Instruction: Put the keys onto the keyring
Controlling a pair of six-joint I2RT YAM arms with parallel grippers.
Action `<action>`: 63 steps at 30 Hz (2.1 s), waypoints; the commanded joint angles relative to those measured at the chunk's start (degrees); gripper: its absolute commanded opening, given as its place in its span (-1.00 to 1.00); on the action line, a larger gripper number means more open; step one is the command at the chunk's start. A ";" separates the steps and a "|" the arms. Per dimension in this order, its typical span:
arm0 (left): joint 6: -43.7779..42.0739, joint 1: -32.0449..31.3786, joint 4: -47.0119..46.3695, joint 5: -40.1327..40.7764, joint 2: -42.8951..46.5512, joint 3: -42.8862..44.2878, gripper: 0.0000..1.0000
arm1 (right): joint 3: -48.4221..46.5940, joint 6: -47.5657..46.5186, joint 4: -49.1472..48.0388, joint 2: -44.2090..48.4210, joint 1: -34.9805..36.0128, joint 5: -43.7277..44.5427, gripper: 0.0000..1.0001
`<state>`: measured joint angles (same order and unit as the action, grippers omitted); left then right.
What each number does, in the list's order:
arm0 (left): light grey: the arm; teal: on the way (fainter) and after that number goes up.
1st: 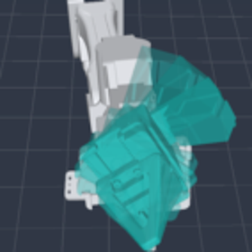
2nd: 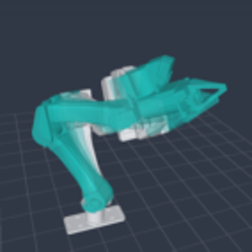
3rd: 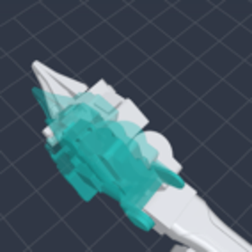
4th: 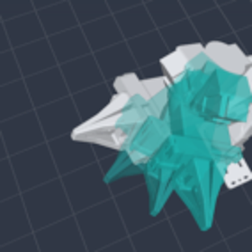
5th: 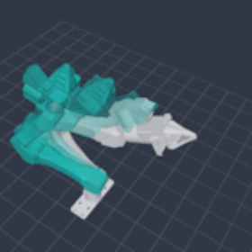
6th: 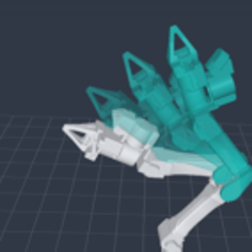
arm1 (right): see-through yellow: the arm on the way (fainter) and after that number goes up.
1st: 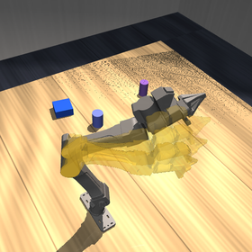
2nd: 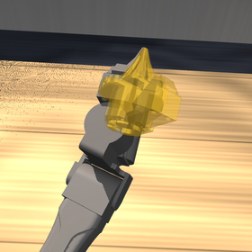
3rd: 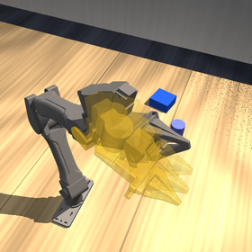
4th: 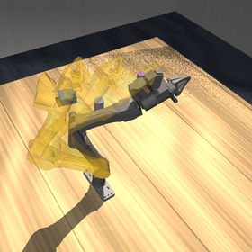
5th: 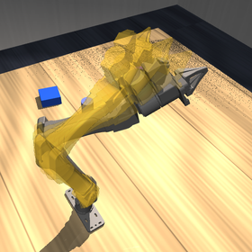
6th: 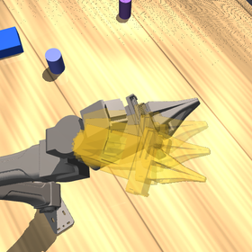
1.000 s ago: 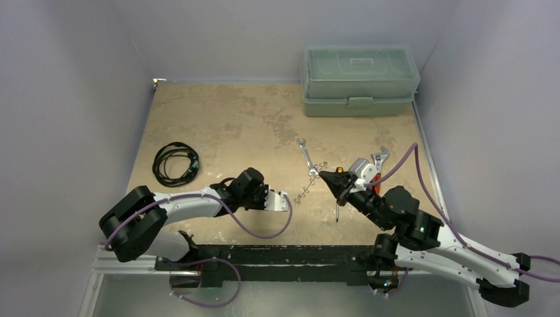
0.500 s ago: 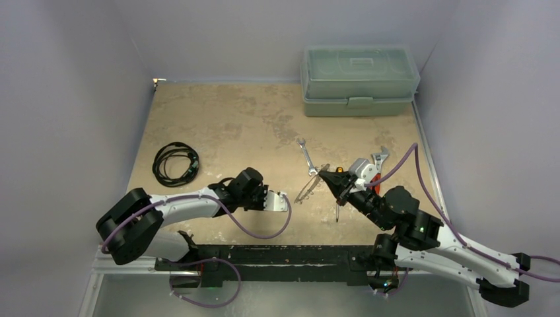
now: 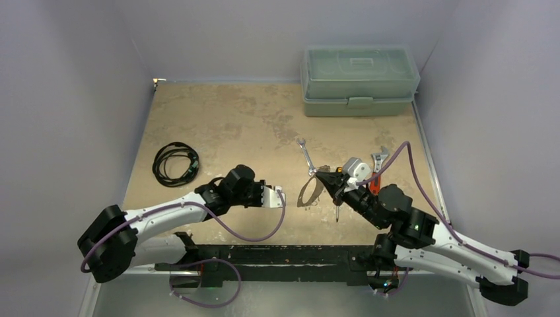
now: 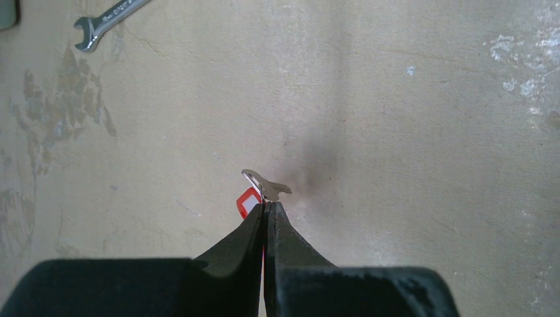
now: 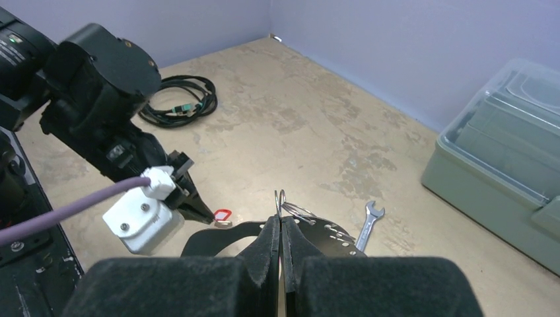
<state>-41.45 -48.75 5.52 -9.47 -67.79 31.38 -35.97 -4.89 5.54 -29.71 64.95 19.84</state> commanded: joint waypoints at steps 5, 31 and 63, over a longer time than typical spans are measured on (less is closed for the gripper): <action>2.43 1.66 -0.50 -3.98 5.93 1.48 -1.00 | -0.02 -0.79 -3.58 -1.26 0.27 -1.19 -1.00; 5.84 3.36 0.19 -10.33 18.02 2.23 -1.00 | -0.93 -11.50 -7.20 -12.60 0.27 -22.00 -1.00; 5.24 3.40 3.82 -29.63 23.61 3.75 -1.00 | -1.55 -9.74 -3.83 -18.73 0.27 -18.61 -1.00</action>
<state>-36.05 -45.76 9.13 -32.58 -43.97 32.27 -35.97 -15.40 3.16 -48.14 64.97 -0.56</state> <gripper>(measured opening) 0.005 0.007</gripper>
